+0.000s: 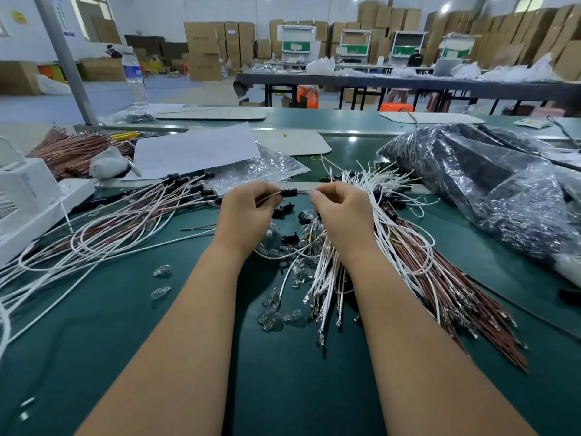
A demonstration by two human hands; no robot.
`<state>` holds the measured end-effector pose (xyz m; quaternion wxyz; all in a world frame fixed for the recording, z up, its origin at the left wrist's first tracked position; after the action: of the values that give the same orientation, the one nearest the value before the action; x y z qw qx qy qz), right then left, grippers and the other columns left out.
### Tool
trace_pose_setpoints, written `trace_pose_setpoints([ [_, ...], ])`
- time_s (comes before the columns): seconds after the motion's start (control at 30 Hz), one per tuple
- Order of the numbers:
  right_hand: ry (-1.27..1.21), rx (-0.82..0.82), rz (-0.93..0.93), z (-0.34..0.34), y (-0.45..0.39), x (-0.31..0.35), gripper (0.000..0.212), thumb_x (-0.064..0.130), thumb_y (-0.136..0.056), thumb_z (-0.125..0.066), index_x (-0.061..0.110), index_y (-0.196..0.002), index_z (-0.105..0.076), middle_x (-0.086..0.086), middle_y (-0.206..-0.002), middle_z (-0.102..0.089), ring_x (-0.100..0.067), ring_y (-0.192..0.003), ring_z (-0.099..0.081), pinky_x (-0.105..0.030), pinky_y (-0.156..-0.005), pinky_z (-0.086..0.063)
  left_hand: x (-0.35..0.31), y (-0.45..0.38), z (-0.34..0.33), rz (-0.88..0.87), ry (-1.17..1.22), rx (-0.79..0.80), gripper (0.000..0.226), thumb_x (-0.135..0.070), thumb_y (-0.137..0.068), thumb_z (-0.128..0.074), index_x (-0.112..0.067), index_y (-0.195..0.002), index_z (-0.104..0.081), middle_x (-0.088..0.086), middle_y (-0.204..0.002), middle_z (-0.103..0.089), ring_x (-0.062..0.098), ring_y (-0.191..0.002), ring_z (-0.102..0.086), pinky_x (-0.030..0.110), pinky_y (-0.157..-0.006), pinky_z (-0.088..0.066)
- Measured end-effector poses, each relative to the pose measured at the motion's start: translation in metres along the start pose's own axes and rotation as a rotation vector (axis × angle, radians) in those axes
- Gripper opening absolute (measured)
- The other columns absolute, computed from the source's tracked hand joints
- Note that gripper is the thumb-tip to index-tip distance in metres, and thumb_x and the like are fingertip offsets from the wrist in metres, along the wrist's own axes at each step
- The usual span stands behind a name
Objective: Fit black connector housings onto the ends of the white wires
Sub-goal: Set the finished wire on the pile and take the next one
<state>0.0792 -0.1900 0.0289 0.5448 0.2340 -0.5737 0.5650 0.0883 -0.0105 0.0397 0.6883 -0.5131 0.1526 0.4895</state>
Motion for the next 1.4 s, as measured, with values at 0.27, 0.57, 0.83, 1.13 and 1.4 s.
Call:
trace_pose_setpoints([
  [0.27, -0.115, -0.012, -0.047, 0.001, -0.003, -0.004, 0.018, 0.007, -0.089, -0.065, 0.022, -0.080, -0.063, 0.000, -0.075, -0.065, -0.012, -0.070, -0.061, -0.021, -0.065, -0.051, -0.005, 0.003, -0.014, -0.021, -0.051, 0.105, 0.005, -0.013, -0.088, -0.068, -0.013, -0.085, -0.072, 0.002, -0.076, -0.070, 0.016, -0.072, -0.064, 0.026, -0.068, -0.050],
  [0.57, -0.207, 0.036, -0.064, -0.004, -0.004, -0.006, 0.025, -0.002, -0.091, -0.059, 0.020, -0.079, -0.061, 0.000, -0.075, -0.066, -0.003, -0.064, -0.063, -0.015, -0.062, -0.049, -0.013, 0.005, -0.018, -0.093, -0.134, 0.134, 0.005, -0.012, -0.086, -0.067, -0.013, -0.089, -0.071, -0.004, -0.074, -0.067, 0.012, -0.071, -0.062, 0.023, -0.067, -0.048],
  [0.83, -0.216, 0.049, -0.044, -0.005, -0.002, -0.004, 0.027, -0.003, -0.091, -0.058, 0.022, -0.079, -0.062, -0.001, -0.075, -0.066, -0.007, -0.066, -0.063, -0.021, -0.066, -0.050, -0.009, 0.005, -0.022, -0.080, -0.074, 0.169, 0.010, -0.009, -0.087, -0.066, -0.017, -0.081, -0.063, -0.010, -0.072, -0.070, 0.008, -0.071, -0.067, 0.031, -0.074, -0.056],
  [1.13, -0.243, 0.057, -0.033, -0.003, 0.000, 0.003, 0.024, -0.004, -0.089, -0.061, 0.018, -0.081, -0.064, -0.001, -0.077, -0.068, -0.004, -0.065, -0.064, -0.017, -0.067, -0.053, 0.002, 0.005, -0.021, 0.051, 0.085, 0.158, 0.020, -0.012, -0.093, -0.060, -0.020, -0.074, -0.057, -0.006, -0.072, -0.071, 0.006, -0.056, -0.055, 0.023, -0.055, -0.046],
  [1.4, -0.145, 0.023, -0.021, 0.002, 0.001, 0.005, 0.020, 0.002, -0.086, -0.066, 0.021, -0.079, -0.068, 0.004, -0.075, -0.067, -0.004, -0.068, -0.061, -0.017, -0.067, -0.052, 0.003, 0.004, -0.017, 0.034, 0.070, 0.124, 0.013, -0.012, -0.091, -0.064, -0.015, -0.078, -0.061, -0.002, -0.072, -0.070, 0.022, -0.072, -0.065, 0.037, -0.068, -0.052],
])
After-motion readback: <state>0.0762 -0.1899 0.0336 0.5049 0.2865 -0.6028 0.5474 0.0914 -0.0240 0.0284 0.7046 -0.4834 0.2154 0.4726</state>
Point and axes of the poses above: each hand's wrist, its own y-axis away from the middle knuckle, its own z-axis out of the back of the hand, x = y × z, the point moved 10 cm from there along -y, towards the middle knuckle
